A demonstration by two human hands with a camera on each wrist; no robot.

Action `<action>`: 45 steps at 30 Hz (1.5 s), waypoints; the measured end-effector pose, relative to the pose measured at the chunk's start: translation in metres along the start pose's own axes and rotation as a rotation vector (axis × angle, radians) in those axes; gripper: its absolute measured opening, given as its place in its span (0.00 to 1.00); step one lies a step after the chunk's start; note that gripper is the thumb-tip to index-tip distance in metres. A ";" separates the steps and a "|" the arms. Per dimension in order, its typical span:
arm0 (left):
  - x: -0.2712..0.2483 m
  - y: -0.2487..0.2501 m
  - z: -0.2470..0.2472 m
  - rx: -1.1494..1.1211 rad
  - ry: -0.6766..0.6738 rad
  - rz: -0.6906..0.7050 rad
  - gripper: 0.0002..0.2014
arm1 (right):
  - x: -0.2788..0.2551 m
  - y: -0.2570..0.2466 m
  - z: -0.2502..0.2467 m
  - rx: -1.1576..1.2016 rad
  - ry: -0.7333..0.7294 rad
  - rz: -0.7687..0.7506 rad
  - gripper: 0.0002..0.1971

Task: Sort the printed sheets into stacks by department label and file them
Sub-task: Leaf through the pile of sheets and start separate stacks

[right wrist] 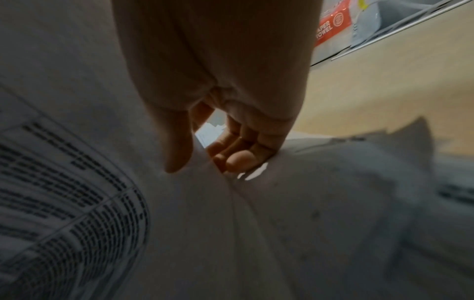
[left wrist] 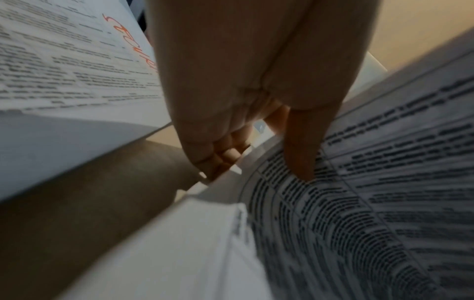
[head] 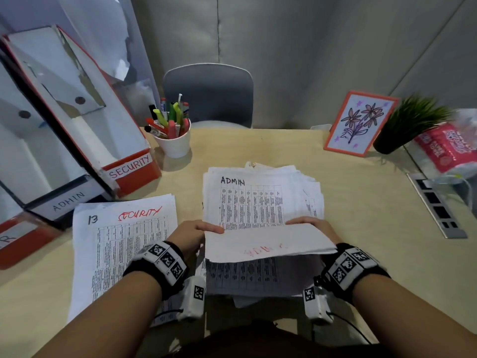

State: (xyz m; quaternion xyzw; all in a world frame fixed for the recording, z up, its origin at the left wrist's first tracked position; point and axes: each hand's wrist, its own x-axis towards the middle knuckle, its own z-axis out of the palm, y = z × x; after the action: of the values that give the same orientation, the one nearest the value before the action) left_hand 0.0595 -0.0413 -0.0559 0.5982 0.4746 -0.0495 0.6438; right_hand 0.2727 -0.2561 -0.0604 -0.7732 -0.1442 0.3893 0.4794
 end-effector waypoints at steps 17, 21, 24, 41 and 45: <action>0.014 0.001 0.002 0.096 0.322 0.156 0.24 | -0.015 0.006 -0.017 0.163 -0.019 0.116 0.15; 0.015 -0.003 -0.006 0.018 0.315 0.160 0.17 | -0.017 0.006 -0.026 0.161 -0.082 0.181 0.14; 0.018 -0.009 -0.012 -0.004 0.315 0.150 0.12 | -0.010 0.005 -0.021 0.160 -0.054 0.207 0.17; 0.016 -0.005 -0.005 0.207 0.020 0.117 0.22 | -0.009 -0.008 0.005 -0.391 0.008 0.084 0.10; 0.020 -0.010 -0.002 0.255 0.085 0.116 0.16 | -0.011 -0.009 0.005 -0.395 -0.011 0.115 0.16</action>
State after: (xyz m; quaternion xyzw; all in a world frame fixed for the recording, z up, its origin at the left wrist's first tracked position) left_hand 0.0629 -0.0324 -0.0762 0.7032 0.4560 -0.0469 0.5436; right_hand 0.2632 -0.2557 -0.0490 -0.8570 -0.1761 0.3844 0.2947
